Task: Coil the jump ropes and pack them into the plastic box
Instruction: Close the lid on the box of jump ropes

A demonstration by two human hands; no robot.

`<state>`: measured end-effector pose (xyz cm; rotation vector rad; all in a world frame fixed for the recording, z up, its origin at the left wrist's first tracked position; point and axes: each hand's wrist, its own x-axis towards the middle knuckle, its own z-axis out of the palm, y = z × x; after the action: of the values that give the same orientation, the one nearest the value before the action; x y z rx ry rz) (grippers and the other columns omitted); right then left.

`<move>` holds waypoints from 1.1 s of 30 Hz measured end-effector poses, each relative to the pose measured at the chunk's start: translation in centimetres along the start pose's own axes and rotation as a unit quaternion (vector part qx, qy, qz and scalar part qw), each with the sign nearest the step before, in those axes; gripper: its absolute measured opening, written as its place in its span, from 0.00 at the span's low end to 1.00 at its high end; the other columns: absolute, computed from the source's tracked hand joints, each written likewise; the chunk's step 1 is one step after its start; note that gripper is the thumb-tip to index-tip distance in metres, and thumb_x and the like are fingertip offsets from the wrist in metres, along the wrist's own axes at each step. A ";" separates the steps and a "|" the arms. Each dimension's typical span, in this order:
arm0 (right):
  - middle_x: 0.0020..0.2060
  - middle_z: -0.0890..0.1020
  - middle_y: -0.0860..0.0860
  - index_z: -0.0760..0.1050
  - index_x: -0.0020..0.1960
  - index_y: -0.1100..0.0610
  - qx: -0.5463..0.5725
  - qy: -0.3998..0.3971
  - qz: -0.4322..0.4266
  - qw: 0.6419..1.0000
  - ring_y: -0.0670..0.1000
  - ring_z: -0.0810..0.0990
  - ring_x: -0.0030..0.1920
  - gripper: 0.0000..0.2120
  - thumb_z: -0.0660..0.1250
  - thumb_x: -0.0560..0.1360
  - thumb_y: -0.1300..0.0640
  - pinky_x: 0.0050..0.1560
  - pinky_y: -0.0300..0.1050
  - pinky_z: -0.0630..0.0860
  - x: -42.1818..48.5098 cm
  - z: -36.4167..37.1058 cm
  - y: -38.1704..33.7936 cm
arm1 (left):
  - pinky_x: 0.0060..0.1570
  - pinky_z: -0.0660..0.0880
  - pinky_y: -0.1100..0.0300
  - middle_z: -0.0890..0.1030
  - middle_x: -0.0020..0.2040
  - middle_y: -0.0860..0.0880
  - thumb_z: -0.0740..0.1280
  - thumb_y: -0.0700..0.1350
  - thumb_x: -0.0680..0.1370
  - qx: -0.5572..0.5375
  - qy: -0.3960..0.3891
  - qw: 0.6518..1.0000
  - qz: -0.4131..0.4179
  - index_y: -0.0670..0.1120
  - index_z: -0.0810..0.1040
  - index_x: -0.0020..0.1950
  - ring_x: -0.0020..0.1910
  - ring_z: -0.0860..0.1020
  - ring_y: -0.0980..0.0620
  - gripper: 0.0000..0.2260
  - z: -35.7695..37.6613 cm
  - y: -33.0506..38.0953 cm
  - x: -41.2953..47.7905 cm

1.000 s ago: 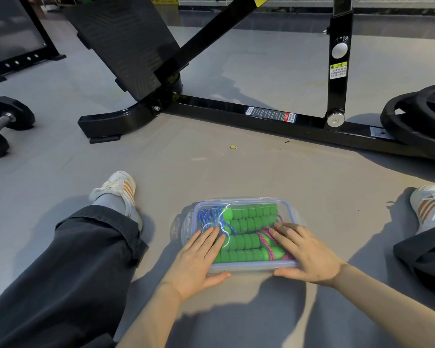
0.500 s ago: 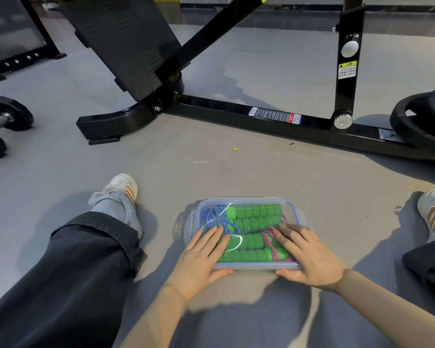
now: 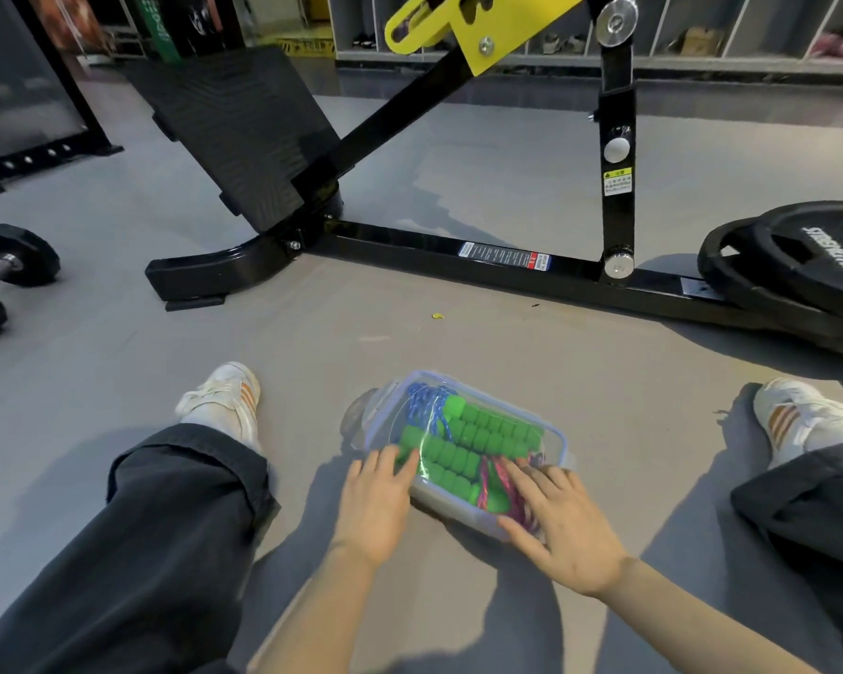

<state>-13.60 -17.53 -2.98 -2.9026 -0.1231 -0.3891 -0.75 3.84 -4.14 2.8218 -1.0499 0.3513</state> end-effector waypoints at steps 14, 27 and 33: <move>0.73 0.47 0.42 0.50 0.76 0.43 0.022 -0.134 0.052 0.989 0.56 0.39 0.75 0.44 0.26 0.65 0.27 0.72 0.54 0.33 2.1 0.4 2.6 | 0.72 0.57 0.48 0.46 0.78 0.38 0.30 0.77 0.65 -0.232 -0.134 0.924 -0.272 0.38 0.49 0.77 0.77 0.47 0.38 0.55 0.6 7.7 0.1; 0.67 0.73 0.53 0.67 0.70 0.50 0.015 -0.060 0.004 0.998 0.52 0.70 0.53 0.27 0.53 0.77 0.37 0.57 0.45 0.68 -4.3 -0.7 2.1 | 0.51 0.76 0.54 0.80 0.51 0.47 0.53 0.61 0.76 -0.075 -0.031 0.996 0.027 0.48 0.82 0.52 0.48 0.80 0.47 0.24 -0.5 4.4 1.0; 0.59 0.77 0.54 0.67 0.68 0.50 -0.036 -0.048 -0.040 0.997 0.53 0.69 0.53 0.29 0.51 0.76 0.33 0.57 0.45 0.70 -4.0 -0.8 2.2 | 0.54 0.66 0.57 0.80 0.53 0.50 0.57 0.58 0.78 -0.133 0.009 0.988 0.084 0.47 0.81 0.56 0.52 0.78 0.51 0.20 -0.2 5.2 -2.8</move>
<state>-17.42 -20.06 -3.75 -2.9956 -0.2450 -0.2713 -6.32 1.72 -4.53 2.5007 -1.2333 0.2304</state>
